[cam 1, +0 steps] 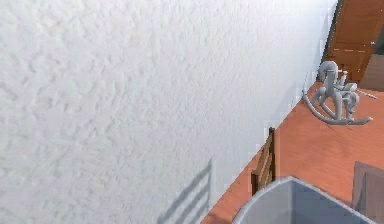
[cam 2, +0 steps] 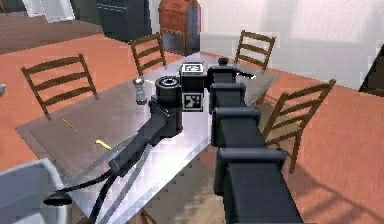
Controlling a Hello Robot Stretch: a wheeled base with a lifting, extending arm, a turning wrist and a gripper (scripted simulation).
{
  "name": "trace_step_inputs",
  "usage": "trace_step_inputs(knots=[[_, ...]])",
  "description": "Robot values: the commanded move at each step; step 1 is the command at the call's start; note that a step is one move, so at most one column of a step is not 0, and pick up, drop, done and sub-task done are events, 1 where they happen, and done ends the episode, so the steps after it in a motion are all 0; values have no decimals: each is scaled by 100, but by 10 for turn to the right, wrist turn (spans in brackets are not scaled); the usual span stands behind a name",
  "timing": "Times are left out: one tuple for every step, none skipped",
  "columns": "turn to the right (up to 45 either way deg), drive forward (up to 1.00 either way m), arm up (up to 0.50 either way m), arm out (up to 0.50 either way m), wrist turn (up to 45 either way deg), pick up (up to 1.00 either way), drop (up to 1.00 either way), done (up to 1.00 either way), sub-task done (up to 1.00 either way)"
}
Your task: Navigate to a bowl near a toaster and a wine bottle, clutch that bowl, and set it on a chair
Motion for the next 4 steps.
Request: trace_step_inputs(knots=[[0,0,0,-18,0,0,0,0,0],[450,0,0,0,0,0,0,0,0],[0,20,0,0,0,0,0,0,0],[450,0,0,0,0,0,0,0,0]])
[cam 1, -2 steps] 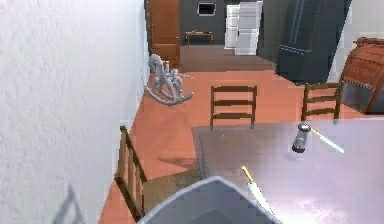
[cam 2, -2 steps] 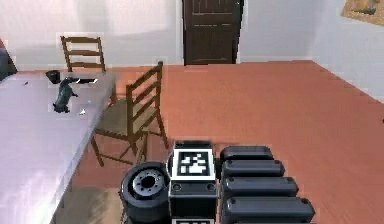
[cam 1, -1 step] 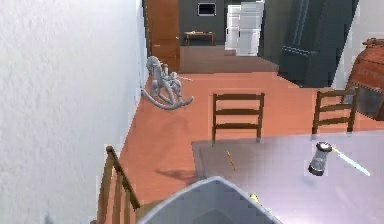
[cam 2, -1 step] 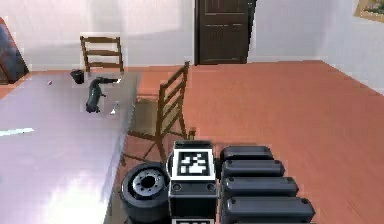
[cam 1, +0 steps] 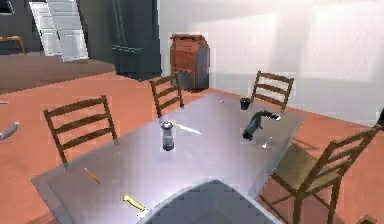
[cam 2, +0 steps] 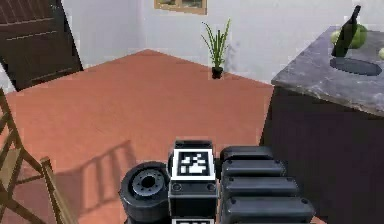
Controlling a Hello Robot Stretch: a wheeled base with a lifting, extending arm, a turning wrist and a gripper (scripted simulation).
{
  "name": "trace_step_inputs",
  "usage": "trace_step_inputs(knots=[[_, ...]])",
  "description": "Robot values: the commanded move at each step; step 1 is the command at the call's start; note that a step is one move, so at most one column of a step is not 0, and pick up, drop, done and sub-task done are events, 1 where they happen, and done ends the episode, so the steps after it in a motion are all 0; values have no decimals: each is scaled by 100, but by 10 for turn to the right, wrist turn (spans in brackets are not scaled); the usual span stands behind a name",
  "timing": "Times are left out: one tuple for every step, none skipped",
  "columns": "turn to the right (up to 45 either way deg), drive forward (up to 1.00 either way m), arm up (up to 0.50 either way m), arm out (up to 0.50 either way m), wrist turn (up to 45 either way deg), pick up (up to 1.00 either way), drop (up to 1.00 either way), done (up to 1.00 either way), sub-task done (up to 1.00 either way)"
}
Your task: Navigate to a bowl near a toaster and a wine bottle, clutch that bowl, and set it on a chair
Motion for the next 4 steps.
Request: trace_step_inputs(knots=[[450,0,0,0,0,0,0,0,0],[450,0,0,0,0,0,0,0,0],[150,0,0,0,0,0,0,0,0],[-450,0,0,0,0,0,0,0,0]])
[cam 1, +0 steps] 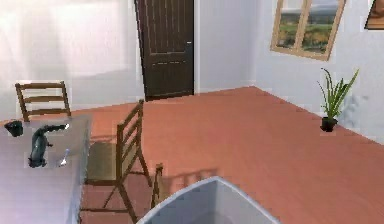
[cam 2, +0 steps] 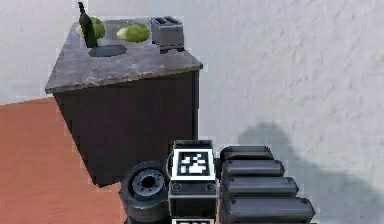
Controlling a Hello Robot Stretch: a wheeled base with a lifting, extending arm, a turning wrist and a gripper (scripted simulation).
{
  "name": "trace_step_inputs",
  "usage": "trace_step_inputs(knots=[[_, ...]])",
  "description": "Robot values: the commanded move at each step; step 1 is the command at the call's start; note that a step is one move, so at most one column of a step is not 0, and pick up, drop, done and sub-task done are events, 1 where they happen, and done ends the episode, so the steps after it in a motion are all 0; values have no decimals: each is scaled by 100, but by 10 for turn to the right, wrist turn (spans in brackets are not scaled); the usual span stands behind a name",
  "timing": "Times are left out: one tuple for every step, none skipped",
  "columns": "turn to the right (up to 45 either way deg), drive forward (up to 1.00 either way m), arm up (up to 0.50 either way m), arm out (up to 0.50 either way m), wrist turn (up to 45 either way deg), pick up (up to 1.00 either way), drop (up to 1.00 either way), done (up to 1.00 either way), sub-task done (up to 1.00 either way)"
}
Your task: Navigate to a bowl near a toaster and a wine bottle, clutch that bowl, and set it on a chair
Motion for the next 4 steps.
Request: trace_step_inputs(knots=[[-450,0,0,0,0,0,0,0,0],[-450,0,0,0,0,0,0,0,0],[-120,0,0,0,0,0,0,0,0],[0,0,0,30,0,0,0,0,0]])
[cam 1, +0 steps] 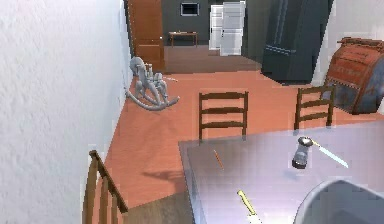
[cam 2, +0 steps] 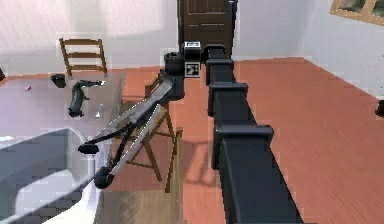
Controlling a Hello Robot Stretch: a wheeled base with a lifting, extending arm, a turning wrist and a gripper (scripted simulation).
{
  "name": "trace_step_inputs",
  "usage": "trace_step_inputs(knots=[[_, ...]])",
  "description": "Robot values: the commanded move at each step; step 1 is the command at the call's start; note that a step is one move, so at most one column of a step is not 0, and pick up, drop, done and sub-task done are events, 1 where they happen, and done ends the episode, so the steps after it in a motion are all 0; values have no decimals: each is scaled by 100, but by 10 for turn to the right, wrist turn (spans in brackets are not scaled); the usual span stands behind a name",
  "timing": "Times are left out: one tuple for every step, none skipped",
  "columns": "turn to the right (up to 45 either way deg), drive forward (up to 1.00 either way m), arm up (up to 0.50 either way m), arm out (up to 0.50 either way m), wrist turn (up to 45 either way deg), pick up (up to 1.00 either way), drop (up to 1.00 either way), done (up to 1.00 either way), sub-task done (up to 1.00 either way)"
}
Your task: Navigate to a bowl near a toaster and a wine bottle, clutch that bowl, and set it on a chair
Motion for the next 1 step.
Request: trace_step_inputs(knots=[[0,0,0,0,390,0,0,0,0]])
